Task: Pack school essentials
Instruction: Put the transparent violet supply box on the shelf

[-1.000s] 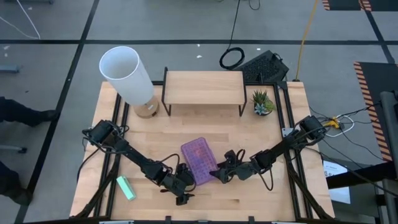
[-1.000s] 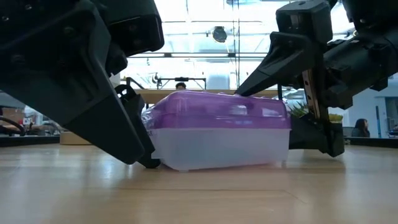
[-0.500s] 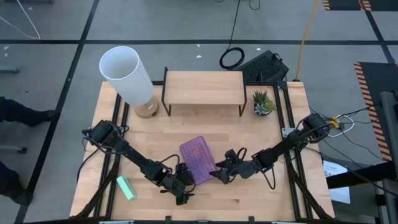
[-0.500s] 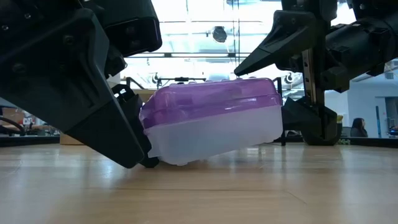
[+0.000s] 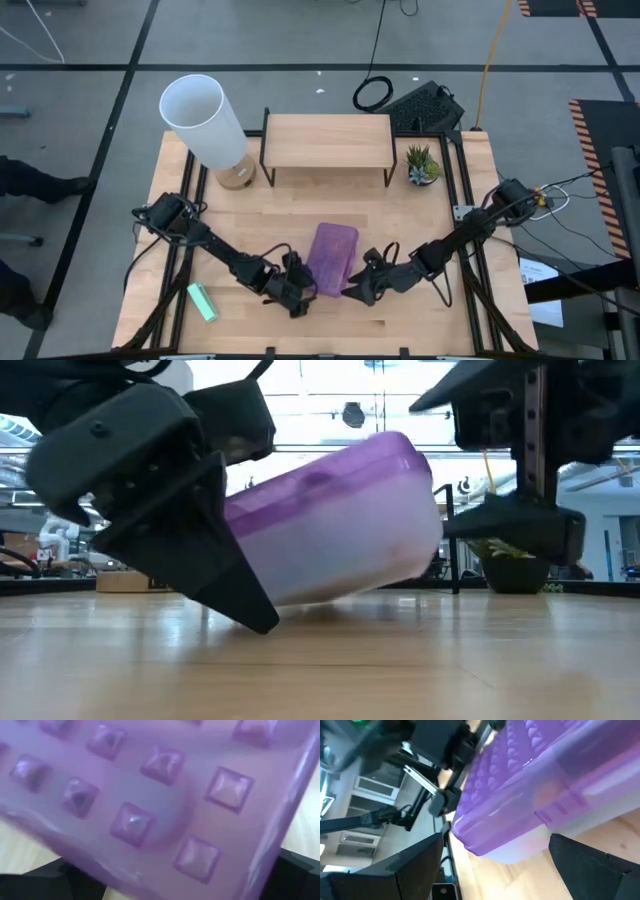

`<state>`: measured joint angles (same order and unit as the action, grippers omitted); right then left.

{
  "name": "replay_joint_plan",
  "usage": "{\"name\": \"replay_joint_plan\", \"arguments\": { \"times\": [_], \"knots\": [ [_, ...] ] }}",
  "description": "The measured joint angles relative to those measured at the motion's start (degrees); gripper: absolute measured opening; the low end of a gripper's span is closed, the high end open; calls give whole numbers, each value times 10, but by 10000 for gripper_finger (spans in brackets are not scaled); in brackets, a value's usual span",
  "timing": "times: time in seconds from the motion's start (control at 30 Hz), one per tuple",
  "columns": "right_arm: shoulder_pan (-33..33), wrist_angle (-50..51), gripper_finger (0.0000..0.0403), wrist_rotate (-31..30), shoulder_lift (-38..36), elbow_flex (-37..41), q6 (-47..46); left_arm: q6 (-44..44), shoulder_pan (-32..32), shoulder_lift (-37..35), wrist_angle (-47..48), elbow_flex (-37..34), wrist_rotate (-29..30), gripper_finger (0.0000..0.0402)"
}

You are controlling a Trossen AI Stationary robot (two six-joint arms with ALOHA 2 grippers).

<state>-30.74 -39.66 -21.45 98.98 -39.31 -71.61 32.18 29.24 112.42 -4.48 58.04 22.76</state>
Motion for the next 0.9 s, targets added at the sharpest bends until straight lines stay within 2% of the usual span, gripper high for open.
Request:
{"name": "replay_joint_plan", "arguments": {
  "times": [0.23, 0.43, 0.67, 0.8, 0.9],
  "knots": [
    [0, -13, 358, -54, 1, 1, 3, 10, -8, -2, 18, 0, 2, 390],
    [-1, -39, 358, -56, -3, 1, 18, 21, -8, -2, 18, 0, 16, 390],
    [0, -36, 359, -63, -2, 2, 19, 40, -8, -1, 39, 2, 64, 388],
    [-2, -33, 359, -66, -2, 2, 19, 39, -9, -3, 53, 2, 101, 359],
    [-6, -35, 359, -67, -2, 2, 20, 37, -8, -4, 55, 2, 98, 330]
  ]
}}
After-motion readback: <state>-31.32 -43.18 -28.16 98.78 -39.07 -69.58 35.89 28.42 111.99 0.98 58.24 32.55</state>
